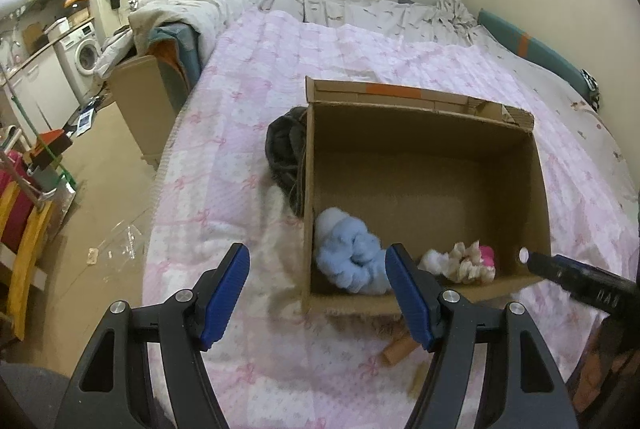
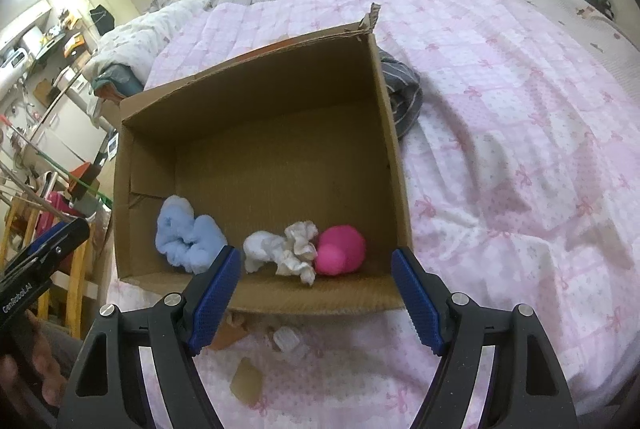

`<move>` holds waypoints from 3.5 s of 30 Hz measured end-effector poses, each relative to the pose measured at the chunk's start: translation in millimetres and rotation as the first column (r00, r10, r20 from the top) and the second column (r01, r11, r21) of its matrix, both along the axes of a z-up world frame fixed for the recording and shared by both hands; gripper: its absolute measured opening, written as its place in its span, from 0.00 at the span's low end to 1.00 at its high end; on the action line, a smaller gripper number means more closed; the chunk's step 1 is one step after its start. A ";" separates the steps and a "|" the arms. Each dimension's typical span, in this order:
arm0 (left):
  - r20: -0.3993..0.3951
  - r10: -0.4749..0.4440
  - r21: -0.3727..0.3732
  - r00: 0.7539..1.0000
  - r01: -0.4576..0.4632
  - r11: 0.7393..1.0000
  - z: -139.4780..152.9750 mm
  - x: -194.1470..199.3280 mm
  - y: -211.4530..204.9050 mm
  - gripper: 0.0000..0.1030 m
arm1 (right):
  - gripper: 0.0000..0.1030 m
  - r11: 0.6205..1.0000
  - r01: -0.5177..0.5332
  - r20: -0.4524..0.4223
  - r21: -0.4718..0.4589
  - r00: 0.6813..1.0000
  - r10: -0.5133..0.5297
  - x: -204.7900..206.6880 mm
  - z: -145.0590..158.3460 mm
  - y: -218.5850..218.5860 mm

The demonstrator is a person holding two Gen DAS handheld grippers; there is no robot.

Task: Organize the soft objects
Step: 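Open the right tool to drop the tissue while the left tool releases the cloth, then lower the right tool to the clear plastic bag and grasp it, then grasp the beige foam piece with the left tool while the right tool lifts the bag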

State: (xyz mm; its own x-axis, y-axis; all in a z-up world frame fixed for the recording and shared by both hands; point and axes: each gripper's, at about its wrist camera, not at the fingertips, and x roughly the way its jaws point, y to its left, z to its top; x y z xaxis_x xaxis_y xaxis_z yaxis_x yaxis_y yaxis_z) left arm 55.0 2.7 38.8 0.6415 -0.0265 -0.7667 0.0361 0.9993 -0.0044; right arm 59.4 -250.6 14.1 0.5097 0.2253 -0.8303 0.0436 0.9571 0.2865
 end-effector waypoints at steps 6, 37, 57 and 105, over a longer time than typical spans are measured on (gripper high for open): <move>0.006 0.004 0.026 1.000 -0.004 1.000 1.6 -22.1 1.3 0.66 | 0.80 0.998 0.023 -0.044 0.065 0.999 -0.020 -9.7 -5.8 -8.7; -0.281 0.031 -0.049 0.959 -0.046 0.998 -64.1 -17.8 5.6 0.66 | 0.80 0.995 0.015 -0.176 0.104 0.984 0.004 -39.5 -30.3 4.0; -0.349 0.059 -0.097 0.935 -0.098 0.990 -79.6 -16.3 16.6 0.66 | 0.80 0.990 -0.134 -0.325 -0.050 0.939 0.111 -2.3 -85.4 50.1; -0.496 -0.319 -0.153 0.808 0.280 0.948 -148.9 -25.6 -106.4 0.11 | 0.26 0.998 -0.062 -0.209 -0.007 0.976 0.059 -52.3 -43.7 2.2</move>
State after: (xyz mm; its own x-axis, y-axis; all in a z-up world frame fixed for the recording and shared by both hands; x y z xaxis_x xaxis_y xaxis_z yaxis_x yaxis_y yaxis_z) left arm 29.4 -103.7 -110.0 0.1135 -0.2178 -0.9694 0.3068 0.9357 -0.1743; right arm 7.1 -248.4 -29.6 0.3113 0.2388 -0.9198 0.0431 0.9634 0.2646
